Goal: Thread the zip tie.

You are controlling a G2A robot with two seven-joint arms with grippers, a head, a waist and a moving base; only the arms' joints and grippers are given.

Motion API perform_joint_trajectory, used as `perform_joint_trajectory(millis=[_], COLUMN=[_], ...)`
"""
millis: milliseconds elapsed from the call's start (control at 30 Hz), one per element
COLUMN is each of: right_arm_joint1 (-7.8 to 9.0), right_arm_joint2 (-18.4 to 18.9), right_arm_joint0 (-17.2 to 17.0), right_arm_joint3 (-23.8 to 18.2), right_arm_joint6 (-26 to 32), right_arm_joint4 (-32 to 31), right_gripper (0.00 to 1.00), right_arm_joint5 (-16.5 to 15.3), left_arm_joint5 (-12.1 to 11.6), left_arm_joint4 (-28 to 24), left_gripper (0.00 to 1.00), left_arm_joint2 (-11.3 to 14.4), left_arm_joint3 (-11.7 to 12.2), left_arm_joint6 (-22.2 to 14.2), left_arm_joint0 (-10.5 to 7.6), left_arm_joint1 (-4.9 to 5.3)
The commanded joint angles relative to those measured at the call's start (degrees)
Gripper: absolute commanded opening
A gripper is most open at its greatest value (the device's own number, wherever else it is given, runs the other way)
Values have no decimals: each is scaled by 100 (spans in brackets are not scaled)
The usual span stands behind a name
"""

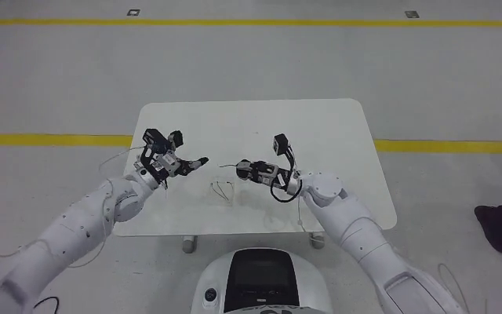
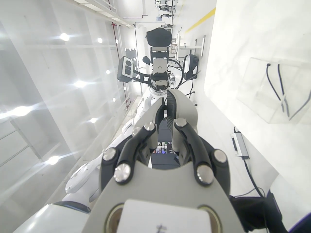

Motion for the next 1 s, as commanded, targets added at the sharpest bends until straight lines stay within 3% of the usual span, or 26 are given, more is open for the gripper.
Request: perform_joint_trajectory(millis=[0,200,500,633,800,867,967], right_arm_joint1=[1,-5,-26,-26,-26,-26,-26], right_arm_joint2=[2,1,-35,-35,-35,-35,-35], right_arm_joint0=[-10,-8,32,32,32,32,32], right_arm_joint3=[12,54,121,121,121,121,121], right_arm_joint6=[4,-22,-35,-35,-35,-35,-35], right_arm_joint4=[8,20,50,50,50,50,50], right_gripper=[0,0,0,0,0,0,0], right_arm_joint5=[-10,-3,-1,-1,-1,-1,-1], left_arm_joint5=[0,0,0,0,0,0,0], left_arm_joint4=[-618,-2169,-2169,-2825,-4289,-4909,-5819], left_gripper=[100,100,100,100,100,100,100], left_arm_joint2=[403,1164,1164,1061,765,643,230], left_arm_joint3=[-110,-444,-444,-638,-741,-709,-652], left_arm_joint6=[-599,-1715,-1715,-2144,-3487,-4303,-5511], left_arm_joint0=[-291,-901,-901,-883,-979,-978,-935], left_arm_joint1=[87,242,242,229,250,243,208])
